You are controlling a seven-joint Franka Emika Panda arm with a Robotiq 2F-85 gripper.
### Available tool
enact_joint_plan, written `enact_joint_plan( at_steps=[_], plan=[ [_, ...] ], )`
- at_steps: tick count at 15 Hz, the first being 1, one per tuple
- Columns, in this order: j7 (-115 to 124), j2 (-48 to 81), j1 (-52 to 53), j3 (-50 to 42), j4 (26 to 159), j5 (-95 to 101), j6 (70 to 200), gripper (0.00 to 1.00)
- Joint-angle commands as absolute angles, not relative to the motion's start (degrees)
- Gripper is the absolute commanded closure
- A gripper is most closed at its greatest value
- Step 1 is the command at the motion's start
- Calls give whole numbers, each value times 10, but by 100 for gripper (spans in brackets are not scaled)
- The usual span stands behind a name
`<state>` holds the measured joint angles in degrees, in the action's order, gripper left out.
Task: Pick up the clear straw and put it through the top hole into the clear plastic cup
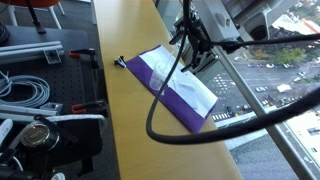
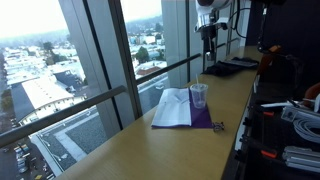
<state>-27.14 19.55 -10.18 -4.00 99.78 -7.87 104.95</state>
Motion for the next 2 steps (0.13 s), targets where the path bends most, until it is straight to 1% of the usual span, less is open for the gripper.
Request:
enact_joint_plan(
  at_steps=[1,2],
  plan=[
    [-274,185,-105,-35,1018,-73,1076,0],
    [-277,176,-103,-36,1033,-71,1091,0]
  ],
)
